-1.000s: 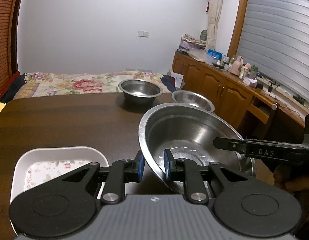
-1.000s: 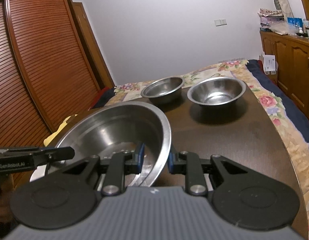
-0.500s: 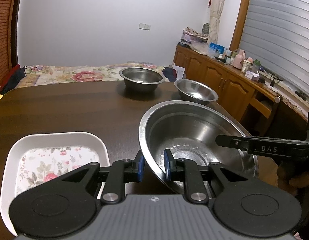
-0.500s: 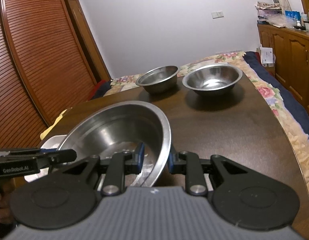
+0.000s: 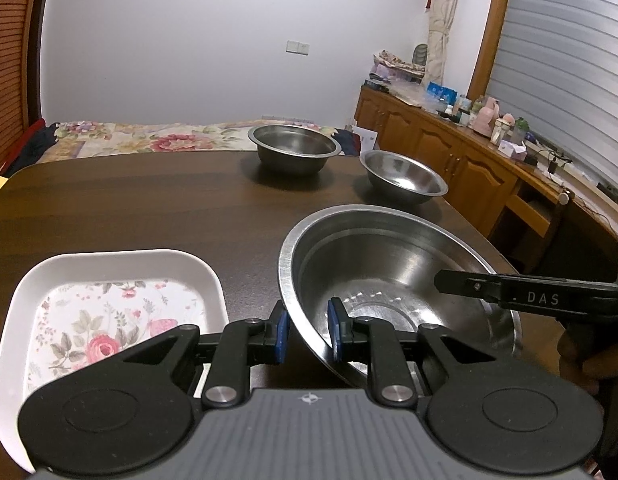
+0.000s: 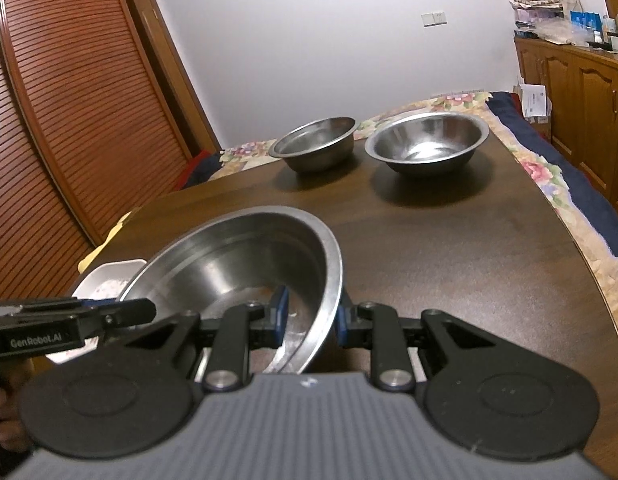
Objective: Organize plates and bowls
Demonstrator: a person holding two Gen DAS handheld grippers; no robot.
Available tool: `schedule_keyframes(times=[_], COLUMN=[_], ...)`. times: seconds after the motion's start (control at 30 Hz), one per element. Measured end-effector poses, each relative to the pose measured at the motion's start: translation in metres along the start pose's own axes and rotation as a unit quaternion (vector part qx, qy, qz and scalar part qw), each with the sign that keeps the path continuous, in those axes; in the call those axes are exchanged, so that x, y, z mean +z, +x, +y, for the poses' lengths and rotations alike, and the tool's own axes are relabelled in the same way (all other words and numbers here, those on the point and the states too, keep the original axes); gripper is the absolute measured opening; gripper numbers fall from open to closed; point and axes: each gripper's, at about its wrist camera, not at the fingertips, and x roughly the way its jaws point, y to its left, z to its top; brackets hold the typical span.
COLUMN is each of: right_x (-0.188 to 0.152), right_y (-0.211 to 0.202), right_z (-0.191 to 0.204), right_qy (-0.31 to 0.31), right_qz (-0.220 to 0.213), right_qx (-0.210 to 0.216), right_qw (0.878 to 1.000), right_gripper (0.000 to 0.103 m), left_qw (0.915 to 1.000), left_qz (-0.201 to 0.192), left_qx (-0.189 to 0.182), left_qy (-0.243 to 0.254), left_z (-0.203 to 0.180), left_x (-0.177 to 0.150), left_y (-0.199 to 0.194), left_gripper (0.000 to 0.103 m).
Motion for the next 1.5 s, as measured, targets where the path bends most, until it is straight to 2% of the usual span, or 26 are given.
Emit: schedule_keyframes(times=[0.43, 0.67, 0.9, 1.17, 1.5], right_x=[0.004, 0.013, 0.036, 0.064, 0.101], right_y=[-0.002, -0.022, -0.059, -0.078, -0.066], right_z=[-0.003, -0.001, 0.005, 0.015, 0.027], right_qy=[0.001, -0.024, -0.048, -0.068, -0.111], right_qz=[-0.005, -0.031, -0.079, -0.119, -0.119], right_qx=[-0.004, -0.025, -0.028, -0.022, -0.017], right_qw=[1.0, 0.999, 0.995, 0.99, 0.987], right_gripper=[0.027, 0.027, 0.027, 0.027, 0.027], left_qw=[0.9998, 0.9994, 0.9981, 0.995, 0.9926], left_qz=[-0.014, -0.031, -0.054, -0.086, -0.098], left_qx=[0.009, 0.019, 0.028, 0.037, 0.041], left_qy=[-0.007, -0.004, 0.01, 0.034, 0.06], left_z=[0.008, 0.008, 0.005, -0.001, -0.002], left_x=[0.001, 0.006, 0.024, 0.044, 0.08], left_y=[-0.005, -0.014, -0.025, -0.043, -0.035], left_gripper=[0.022, 0.022, 0.022, 0.022, 0.022])
